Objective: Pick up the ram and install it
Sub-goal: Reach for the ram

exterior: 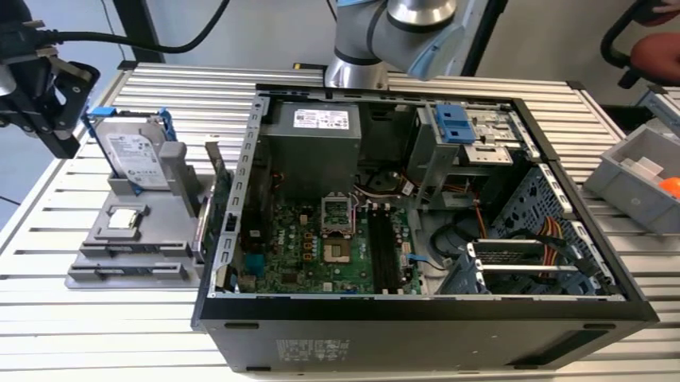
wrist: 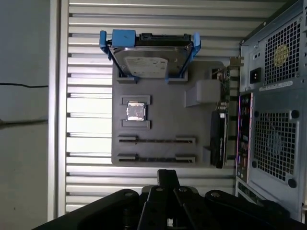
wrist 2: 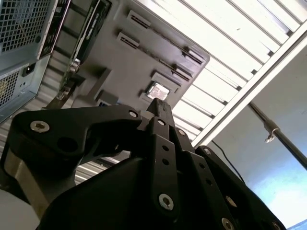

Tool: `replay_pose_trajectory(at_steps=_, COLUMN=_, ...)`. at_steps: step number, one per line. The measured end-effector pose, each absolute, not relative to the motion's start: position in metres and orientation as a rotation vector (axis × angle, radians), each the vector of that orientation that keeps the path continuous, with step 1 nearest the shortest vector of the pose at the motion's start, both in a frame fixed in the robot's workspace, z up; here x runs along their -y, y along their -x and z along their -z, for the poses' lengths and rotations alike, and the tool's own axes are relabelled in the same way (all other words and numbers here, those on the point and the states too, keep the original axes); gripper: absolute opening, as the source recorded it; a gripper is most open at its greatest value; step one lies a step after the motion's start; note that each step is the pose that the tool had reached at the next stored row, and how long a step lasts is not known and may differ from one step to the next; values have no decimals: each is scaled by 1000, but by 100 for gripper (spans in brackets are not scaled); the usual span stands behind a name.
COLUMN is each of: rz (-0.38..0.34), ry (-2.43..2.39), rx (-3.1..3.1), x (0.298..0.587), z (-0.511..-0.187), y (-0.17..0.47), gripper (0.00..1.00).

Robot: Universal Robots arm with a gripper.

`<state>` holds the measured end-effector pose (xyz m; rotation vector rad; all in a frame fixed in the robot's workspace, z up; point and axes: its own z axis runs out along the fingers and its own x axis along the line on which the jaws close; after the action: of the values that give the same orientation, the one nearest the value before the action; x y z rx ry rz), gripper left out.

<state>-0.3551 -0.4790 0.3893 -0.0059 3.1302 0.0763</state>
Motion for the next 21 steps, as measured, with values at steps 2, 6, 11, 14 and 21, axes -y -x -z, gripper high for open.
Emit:
replay_pose_trajectory(at_steps=2, rz=-76, ry=5, rx=-3130, x=480, z=-389, y=355, gripper=0)
replay_pose_trajectory(at_steps=6, rz=-76, ry=2, rx=-3130, x=481, z=-389, y=355, gripper=0)
replay_pose_trajectory(at_steps=11, rz=-76, ry=0, rx=-3130, x=481, z=-389, y=355, gripper=0)
replay_pose_trajectory(at_steps=14, rz=-76, ry=0, rx=-3130, x=481, z=-389, y=355, gripper=0)
replay_pose_trajectory(at_steps=21, rz=-76, ry=0, rx=-3130, x=481, z=-389, y=355, gripper=0)
